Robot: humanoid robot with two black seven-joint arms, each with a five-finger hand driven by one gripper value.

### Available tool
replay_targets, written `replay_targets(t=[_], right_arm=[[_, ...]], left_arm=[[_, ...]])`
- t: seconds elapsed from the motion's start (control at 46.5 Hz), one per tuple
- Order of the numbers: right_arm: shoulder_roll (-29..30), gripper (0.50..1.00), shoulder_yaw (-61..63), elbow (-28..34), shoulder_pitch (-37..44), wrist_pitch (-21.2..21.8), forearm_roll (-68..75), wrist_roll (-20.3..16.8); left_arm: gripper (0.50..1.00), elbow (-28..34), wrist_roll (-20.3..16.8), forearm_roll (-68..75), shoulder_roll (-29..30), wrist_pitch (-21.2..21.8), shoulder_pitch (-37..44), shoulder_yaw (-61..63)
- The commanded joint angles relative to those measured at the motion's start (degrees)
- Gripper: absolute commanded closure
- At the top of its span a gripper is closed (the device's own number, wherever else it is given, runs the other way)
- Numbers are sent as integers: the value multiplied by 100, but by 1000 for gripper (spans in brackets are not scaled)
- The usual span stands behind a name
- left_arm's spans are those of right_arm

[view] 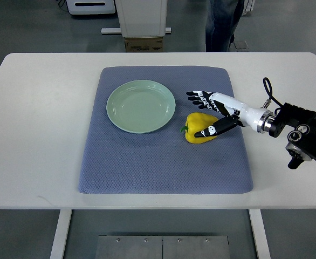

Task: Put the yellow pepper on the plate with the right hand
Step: 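Close the right hand fingers around the yellow pepper, then lift the pepper and carry it over the green plate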

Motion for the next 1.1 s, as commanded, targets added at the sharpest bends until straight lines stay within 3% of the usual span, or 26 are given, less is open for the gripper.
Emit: replay_targets(t=[0.0,0.366,0.495,0.581,0.645,0.688,0.882,1.075], right_arm=[[0,563,-70,-8,-4,-47,-3,24],[114,569,-237,-175,-21,-293,-38,51],[114,620,-299,-184,-21,-302,-47,112],[97,718,-299,-193,-12,-302,-47,112],[97,870,-299,-237,-12,-302,-47,112],[106,1000,-299,-272,-12,-302,-47,103],[167,1000,-167,-465,5,-337,-47,68],[281,1000,17,-465,154,-706,-38,42]], left_arm=[[500,-8,0,0,0,0,1,0],[500,0,0,0,0,0,1,0],[500,0,0,0,0,0,1,0],[500,0,0,0,0,0,1,0],[500,0,0,0,0,0,1,0],[500,0,0,0,0,0,1,0],[500,0,0,0,0,0,1,0],[500,0,0,0,0,0,1,0]])
